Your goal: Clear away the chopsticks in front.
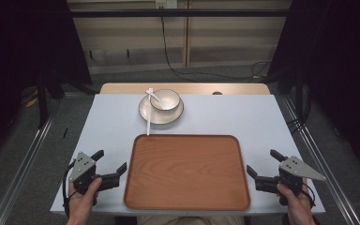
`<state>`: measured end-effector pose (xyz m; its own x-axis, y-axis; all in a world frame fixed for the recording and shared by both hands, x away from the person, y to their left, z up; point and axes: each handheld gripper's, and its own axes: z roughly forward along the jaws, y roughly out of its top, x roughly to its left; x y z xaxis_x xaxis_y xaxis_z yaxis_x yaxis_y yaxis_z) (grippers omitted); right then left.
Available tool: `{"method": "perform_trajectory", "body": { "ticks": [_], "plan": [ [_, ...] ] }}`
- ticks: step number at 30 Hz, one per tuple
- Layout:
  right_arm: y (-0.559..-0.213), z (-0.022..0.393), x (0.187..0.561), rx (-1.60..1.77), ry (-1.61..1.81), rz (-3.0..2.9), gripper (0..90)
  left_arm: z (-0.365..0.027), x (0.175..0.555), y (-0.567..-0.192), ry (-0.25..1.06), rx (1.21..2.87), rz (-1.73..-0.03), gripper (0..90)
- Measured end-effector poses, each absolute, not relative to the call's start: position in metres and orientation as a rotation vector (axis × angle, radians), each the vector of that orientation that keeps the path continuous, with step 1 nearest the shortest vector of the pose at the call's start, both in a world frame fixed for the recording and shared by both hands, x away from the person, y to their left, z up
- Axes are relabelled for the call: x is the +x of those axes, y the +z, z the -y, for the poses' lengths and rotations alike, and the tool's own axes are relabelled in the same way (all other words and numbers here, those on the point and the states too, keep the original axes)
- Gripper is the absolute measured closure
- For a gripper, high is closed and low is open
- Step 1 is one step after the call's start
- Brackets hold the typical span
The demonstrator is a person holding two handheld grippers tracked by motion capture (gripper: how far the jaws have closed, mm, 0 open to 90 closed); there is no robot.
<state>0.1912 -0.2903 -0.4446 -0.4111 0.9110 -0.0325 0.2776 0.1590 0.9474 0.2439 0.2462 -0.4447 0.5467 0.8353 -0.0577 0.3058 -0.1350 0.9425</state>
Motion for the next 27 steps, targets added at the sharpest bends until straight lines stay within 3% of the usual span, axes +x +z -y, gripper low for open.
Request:
{"method": "perform_trajectory", "body": {
  "ticks": [22,27],
  "plan": [
    [-0.448,0.282,0.193,1.112,1.28,-1.873,0.7,-0.231,0.26,-0.44,0.581,1.76,-0.906,4.3],
    [-0.448,0.279,0.194,1.109,1.279,-1.89,0.8,-0.231,0.263,-0.436,0.629,1.766,-0.939,3.1]
  ]
}}
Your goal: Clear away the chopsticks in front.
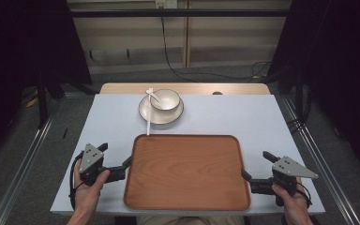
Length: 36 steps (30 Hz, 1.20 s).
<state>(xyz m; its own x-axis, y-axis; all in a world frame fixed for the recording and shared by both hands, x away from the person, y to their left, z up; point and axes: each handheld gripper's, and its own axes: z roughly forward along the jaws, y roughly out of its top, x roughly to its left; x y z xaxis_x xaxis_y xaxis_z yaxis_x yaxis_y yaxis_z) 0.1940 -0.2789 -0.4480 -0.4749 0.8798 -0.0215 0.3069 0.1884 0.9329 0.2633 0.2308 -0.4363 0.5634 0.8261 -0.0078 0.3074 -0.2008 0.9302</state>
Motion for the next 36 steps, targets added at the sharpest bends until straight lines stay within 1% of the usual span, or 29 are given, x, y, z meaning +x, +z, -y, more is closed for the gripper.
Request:
{"method": "perform_trajectory", "body": {
  "ticks": [3,5,7,9,15,20,22,24,27,30,31,35,36],
  "plan": [
    [-0.447,0.278,0.194,1.097,1.269,-1.899,0.8,-0.228,0.27,-0.438,0.612,1.775,-0.95,3.3],
    [-0.447,0.277,0.193,1.093,1.268,-1.891,0.8,-0.226,0.273,-0.439,0.615,1.796,-0.953,3.4],
    [-0.447,0.277,0.194,1.096,1.273,-1.897,0.9,-0.223,0.277,-0.439,0.63,1.782,-0.968,2.0],
    [-0.448,0.278,0.195,1.105,1.287,-1.901,0.9,-0.221,0.282,-0.438,0.63,1.772,-0.966,4.2],
    [-0.449,0.278,0.196,1.114,1.289,-1.911,1.0,-0.215,0.296,-0.437,0.622,1.791,-0.948,3.9],
    [-0.449,0.278,0.196,1.112,1.295,-1.908,1.1,-0.208,0.314,-0.435,0.578,1.799,-0.946,4.2],
    [-0.449,0.277,0.196,1.103,1.294,-1.92,1.1,-0.207,0.317,-0.431,0.595,1.815,-0.927,6.0],
    [-0.449,0.276,0.196,1.094,1.297,-1.92,1.1,-0.205,0.32,-0.428,0.609,1.815,-0.914,5.8],
    [-0.449,0.276,0.196,1.093,1.296,-1.921,1.1,-0.202,0.325,-0.429,0.577,1.799,-0.897,6.0],
    [-0.448,0.276,0.196,1.093,1.295,-1.917,1.1,-0.198,0.33,-0.431,0.612,1.815,-0.904,8.1],
    [-0.448,0.276,0.196,1.097,1.295,-1.913,1.1,-0.199,0.334,-0.43,0.609,1.832,-0.9,8.3],
    [-0.449,0.276,0.196,1.097,1.295,-1.913,1.1,-0.198,0.344,-0.428,0.593,1.827,-0.899,8.6],
    [-0.449,0.276,0.196,1.094,1.295,-1.917,1.1,-0.196,0.35,-0.428,0.598,1.81,-0.906,9.8]
  ]
}}
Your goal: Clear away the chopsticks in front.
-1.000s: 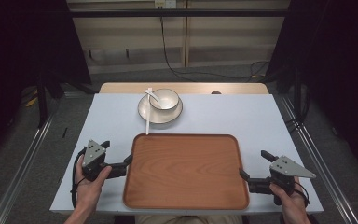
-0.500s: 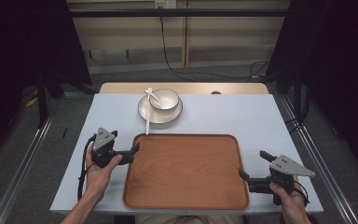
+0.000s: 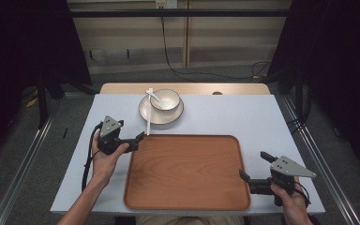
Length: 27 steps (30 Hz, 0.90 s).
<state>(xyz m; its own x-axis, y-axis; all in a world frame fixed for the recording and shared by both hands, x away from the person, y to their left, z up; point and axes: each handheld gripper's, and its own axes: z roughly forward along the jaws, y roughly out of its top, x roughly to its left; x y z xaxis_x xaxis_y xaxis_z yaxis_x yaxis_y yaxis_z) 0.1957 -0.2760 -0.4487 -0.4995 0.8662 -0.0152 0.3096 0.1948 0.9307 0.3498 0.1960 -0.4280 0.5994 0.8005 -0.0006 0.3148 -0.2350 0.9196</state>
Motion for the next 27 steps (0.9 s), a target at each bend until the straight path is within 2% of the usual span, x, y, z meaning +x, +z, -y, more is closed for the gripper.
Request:
{"method": "perform_trajectory", "body": {
  "ticks": [5,17,21,27],
  "plan": [
    [-0.449,0.276,0.196,1.093,1.297,-1.923,1.1,-0.19,0.364,-0.43,0.563,1.872,-0.893,9.6],
    [-0.449,0.276,0.196,1.094,1.3,-1.926,0.9,-0.185,0.396,-0.427,0.596,1.9,-0.963,9.5],
    [-0.45,0.275,0.196,1.098,1.299,-1.936,0.8,-0.187,0.41,-0.426,0.521,1.892,-0.992,9.4],
    [-0.45,0.275,0.197,1.093,1.308,-1.944,0.8,-0.178,0.43,-0.42,0.631,1.924,-1.007,12.4]
  ]
}}
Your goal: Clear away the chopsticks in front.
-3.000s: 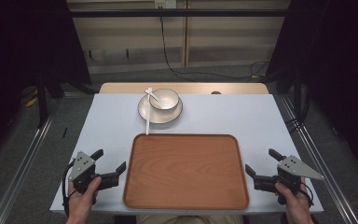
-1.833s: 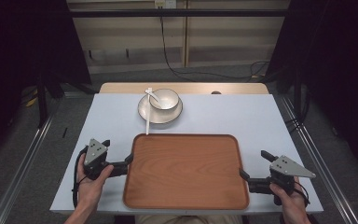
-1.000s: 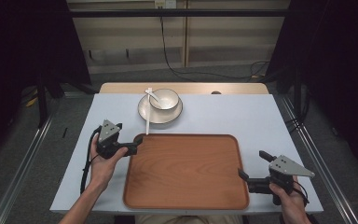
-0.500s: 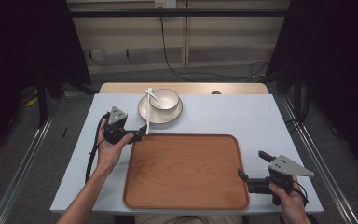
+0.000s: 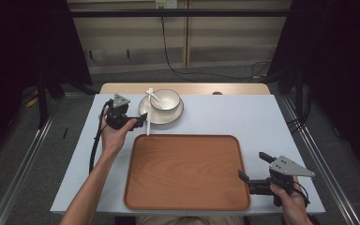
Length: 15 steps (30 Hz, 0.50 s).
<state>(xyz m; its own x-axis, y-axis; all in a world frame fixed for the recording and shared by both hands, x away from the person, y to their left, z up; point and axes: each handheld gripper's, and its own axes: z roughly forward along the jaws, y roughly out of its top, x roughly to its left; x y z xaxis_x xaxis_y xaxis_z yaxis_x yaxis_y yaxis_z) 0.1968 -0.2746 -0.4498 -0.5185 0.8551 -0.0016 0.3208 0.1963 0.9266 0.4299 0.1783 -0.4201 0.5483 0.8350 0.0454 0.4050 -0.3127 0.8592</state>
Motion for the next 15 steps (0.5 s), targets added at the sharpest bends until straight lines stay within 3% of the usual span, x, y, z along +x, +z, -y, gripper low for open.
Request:
{"method": "perform_trajectory", "body": {
  "ticks": [12,15],
  "plan": [
    [-0.45,0.275,0.197,1.095,1.309,-1.942,0.7,-0.166,0.462,-0.428,0.633,1.954,-1.045,20.8],
    [-0.45,0.276,0.197,1.1,1.311,-1.944,0.7,-0.169,0.47,-0.432,0.59,1.945,-1.085,28.3]
  ]
}}
